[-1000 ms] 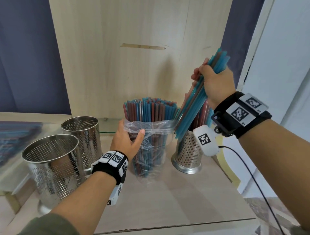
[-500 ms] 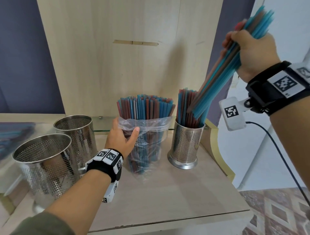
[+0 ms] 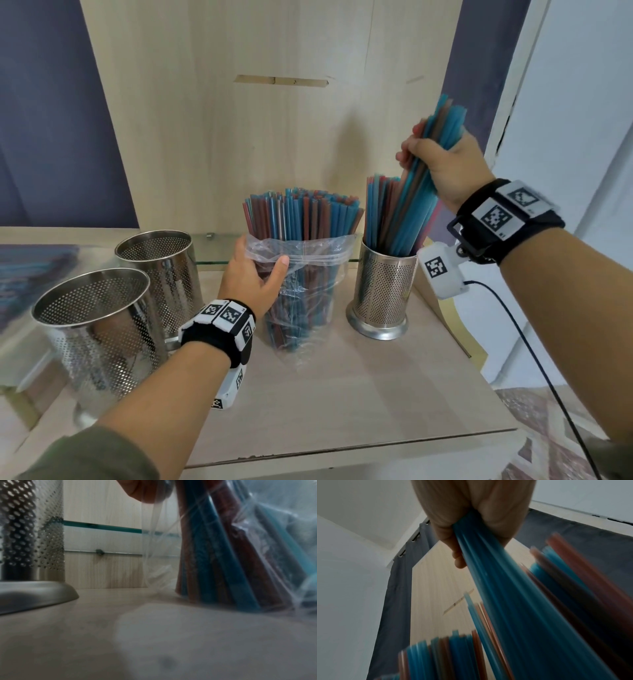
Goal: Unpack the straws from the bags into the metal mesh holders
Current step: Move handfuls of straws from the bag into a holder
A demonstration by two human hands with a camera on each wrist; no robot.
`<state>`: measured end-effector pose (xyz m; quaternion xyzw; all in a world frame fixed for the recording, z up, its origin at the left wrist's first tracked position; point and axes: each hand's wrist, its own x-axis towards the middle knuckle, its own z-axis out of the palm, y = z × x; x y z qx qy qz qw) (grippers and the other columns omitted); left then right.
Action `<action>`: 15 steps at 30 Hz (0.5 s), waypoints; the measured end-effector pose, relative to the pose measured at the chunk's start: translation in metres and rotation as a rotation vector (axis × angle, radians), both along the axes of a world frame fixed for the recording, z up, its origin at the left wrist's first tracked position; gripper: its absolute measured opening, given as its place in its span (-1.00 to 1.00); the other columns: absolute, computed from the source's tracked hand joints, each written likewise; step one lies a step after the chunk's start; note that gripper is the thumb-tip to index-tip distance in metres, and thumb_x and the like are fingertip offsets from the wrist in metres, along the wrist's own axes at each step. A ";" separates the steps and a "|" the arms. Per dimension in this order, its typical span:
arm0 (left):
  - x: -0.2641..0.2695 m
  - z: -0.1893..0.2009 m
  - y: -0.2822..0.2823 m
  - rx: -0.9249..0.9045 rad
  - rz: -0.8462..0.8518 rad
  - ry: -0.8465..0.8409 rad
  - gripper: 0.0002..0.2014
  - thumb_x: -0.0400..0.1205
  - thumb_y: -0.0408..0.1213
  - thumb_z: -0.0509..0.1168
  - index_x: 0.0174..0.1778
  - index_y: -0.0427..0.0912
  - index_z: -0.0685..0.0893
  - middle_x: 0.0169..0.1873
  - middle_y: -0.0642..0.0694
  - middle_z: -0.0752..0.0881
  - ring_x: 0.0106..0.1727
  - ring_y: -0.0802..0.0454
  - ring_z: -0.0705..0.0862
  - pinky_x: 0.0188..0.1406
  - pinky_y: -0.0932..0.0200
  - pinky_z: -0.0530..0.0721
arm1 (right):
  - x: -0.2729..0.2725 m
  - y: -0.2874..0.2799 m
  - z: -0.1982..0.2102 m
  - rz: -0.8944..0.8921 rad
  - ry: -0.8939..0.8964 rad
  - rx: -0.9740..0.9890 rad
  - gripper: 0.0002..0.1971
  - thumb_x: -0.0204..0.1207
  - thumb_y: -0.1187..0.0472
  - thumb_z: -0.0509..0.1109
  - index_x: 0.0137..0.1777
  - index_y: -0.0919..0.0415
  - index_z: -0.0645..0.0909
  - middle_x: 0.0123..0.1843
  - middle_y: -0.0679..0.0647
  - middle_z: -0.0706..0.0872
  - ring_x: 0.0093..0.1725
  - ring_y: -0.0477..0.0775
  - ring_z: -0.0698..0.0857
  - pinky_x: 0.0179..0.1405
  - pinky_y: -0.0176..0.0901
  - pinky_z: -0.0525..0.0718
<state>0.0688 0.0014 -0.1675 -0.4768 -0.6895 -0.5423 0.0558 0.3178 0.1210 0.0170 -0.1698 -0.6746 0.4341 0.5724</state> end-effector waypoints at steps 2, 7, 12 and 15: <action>0.001 0.001 -0.001 0.009 -0.008 -0.008 -0.38 0.55 0.11 0.35 0.37 -0.25 0.41 0.08 -0.13 0.69 0.07 -0.11 0.69 0.03 0.09 0.65 | -0.006 0.002 -0.010 -0.036 -0.039 -0.008 -0.87 0.58 0.43 0.37 0.02 0.23 0.53 -0.24 0.08 0.70 -0.24 0.05 0.75 0.00 0.02 0.74; 0.004 0.003 -0.004 0.031 -0.024 -0.008 -0.52 0.57 0.03 0.38 0.26 -0.17 0.43 0.01 -0.06 0.67 -0.02 -0.03 0.67 -0.05 0.19 0.56 | -0.018 -0.006 -0.042 -0.389 -0.142 0.230 -0.37 0.61 0.32 0.31 0.60 -0.02 0.16 0.12 0.03 0.68 -0.07 -0.12 0.74 0.08 -0.30 0.74; 0.005 0.004 -0.004 0.028 -0.028 -0.002 -0.53 0.57 0.02 0.38 0.27 -0.15 0.43 -0.01 -0.04 0.67 -0.02 -0.03 0.68 -0.03 0.14 0.63 | -0.028 -0.010 -0.059 -0.514 -0.140 0.278 -0.37 0.61 0.27 0.33 0.62 -0.07 0.21 0.36 0.09 0.62 0.14 0.04 0.71 0.20 -0.30 0.67; 0.004 0.004 -0.005 0.023 -0.031 -0.012 -0.50 0.57 0.04 0.38 0.31 -0.14 0.42 0.04 -0.06 0.69 0.03 -0.05 0.69 0.04 0.06 0.69 | -0.031 -0.008 -0.061 -0.541 -0.137 0.228 -0.52 0.60 0.25 0.34 0.48 0.05 0.33 0.10 -0.04 0.64 -0.09 -0.05 0.69 0.00 -0.37 0.66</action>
